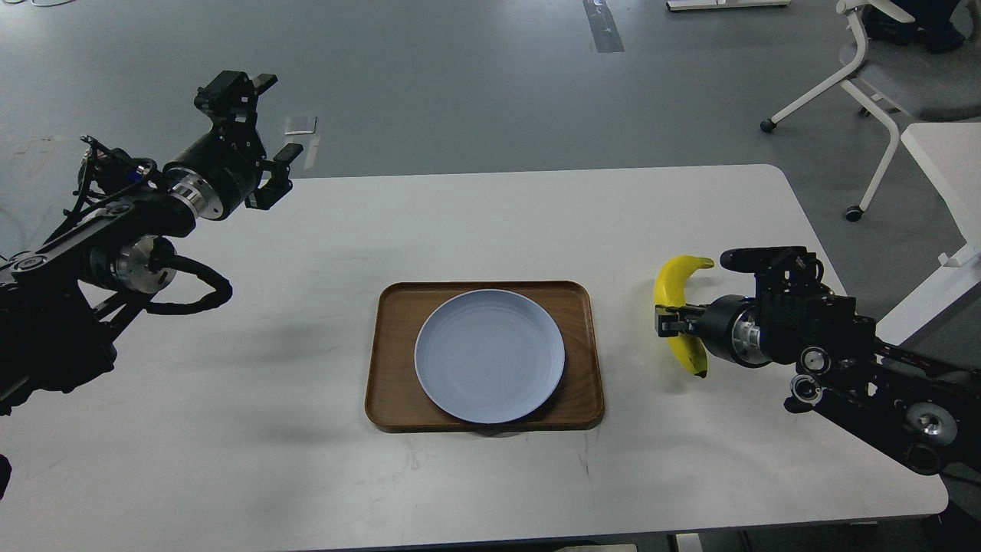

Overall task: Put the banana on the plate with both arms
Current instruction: 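Carry the banana with the right gripper and lower it onto the plate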

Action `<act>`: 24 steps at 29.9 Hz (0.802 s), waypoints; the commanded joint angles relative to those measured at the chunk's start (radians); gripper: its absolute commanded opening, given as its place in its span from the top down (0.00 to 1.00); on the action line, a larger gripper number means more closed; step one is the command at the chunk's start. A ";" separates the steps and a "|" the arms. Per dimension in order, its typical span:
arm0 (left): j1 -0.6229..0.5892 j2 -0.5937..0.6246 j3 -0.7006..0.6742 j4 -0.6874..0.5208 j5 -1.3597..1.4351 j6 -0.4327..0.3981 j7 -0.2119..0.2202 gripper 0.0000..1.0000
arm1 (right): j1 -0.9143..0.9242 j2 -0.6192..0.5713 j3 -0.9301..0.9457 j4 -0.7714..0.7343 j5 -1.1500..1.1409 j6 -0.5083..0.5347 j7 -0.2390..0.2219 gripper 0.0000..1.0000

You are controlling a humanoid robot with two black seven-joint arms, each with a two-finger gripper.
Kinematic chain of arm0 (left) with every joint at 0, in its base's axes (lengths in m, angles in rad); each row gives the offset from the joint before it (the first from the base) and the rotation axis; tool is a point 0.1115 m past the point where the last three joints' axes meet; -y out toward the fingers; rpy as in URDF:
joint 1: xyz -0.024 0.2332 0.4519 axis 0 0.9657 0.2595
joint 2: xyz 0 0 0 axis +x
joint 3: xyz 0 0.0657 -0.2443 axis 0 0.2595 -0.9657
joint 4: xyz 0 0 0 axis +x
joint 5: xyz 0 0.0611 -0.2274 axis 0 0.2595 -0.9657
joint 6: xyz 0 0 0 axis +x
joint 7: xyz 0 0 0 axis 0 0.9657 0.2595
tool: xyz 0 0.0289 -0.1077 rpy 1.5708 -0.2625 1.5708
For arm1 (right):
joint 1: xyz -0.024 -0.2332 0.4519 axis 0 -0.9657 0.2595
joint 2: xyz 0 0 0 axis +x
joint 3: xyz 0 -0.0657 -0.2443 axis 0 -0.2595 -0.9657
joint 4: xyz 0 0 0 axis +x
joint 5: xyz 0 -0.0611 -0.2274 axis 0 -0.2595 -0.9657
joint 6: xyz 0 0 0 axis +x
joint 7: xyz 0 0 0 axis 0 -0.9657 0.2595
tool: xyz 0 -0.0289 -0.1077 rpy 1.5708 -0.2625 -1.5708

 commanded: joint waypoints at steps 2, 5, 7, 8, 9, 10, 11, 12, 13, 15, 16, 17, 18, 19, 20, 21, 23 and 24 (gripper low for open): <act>0.001 -0.001 0.001 0.002 0.000 0.002 0.000 0.02 | 0.090 0.067 -0.039 0.049 0.005 0.012 0.188 1.00; 0.002 0.001 0.001 0.002 0.001 0.005 0.000 0.02 | 0.209 0.095 -0.180 0.064 0.005 0.057 0.306 1.00; 0.002 0.001 0.001 0.002 0.001 0.007 0.000 0.02 | 0.242 0.102 -0.229 0.066 0.005 0.068 0.325 1.00; 0.002 0.002 0.001 0.002 0.001 0.007 0.000 0.02 | 0.252 0.111 -0.260 0.072 0.004 0.074 0.331 1.00; 0.004 0.002 0.001 0.002 0.001 0.008 0.000 0.02 | 0.254 0.116 -0.274 0.076 0.004 0.083 0.332 1.00; 0.007 0.004 0.001 0.002 0.001 0.008 0.000 0.02 | 0.254 0.118 -0.279 0.077 0.002 0.091 0.332 1.00; 0.010 0.005 0.001 0.002 0.001 0.008 0.000 0.02 | 0.252 0.116 -0.285 0.077 -0.002 0.106 0.332 1.00; 0.010 0.007 0.001 0.002 0.001 0.008 0.000 0.02 | 0.252 0.116 -0.286 0.077 -0.004 0.112 0.332 1.00; 0.010 0.008 0.001 0.002 0.001 0.008 0.000 0.02 | 0.251 0.116 -0.288 0.075 -0.007 0.114 0.332 1.00; 0.011 0.013 0.001 0.002 0.001 0.008 -0.002 0.02 | 0.246 0.118 -0.289 0.064 -0.013 0.114 0.332 1.00; 0.013 0.014 0.001 0.002 0.001 0.008 -0.002 0.02 | 0.246 0.122 -0.289 0.054 -0.013 0.114 0.332 1.00; 0.017 0.016 0.001 0.002 0.001 0.008 -0.002 0.02 | 0.251 0.136 -0.289 0.032 -0.014 0.114 0.332 0.99; 0.019 0.016 0.001 0.002 0.001 0.008 -0.002 0.02 | 0.252 0.144 -0.288 0.023 -0.014 0.114 0.332 0.98; 0.019 0.016 0.001 0.002 0.001 0.008 -0.002 0.02 | 0.256 0.157 -0.288 0.006 -0.014 0.114 0.332 0.98; 0.019 0.016 0.001 0.002 0.001 0.007 -0.002 0.02 | 0.257 0.164 -0.288 0.003 -0.014 0.112 0.332 0.98; 0.019 0.016 0.001 0.002 0.001 0.007 -0.002 0.02 | 0.259 0.165 -0.288 0.000 -0.014 0.114 0.332 0.98; 0.019 0.016 0.000 0.002 0.001 0.008 -0.002 0.02 | 0.259 0.167 -0.288 0.001 -0.014 0.112 0.332 0.96; 0.019 0.016 0.000 0.002 0.001 0.007 -0.002 0.02 | 0.259 0.171 -0.288 0.003 -0.016 0.112 0.331 0.96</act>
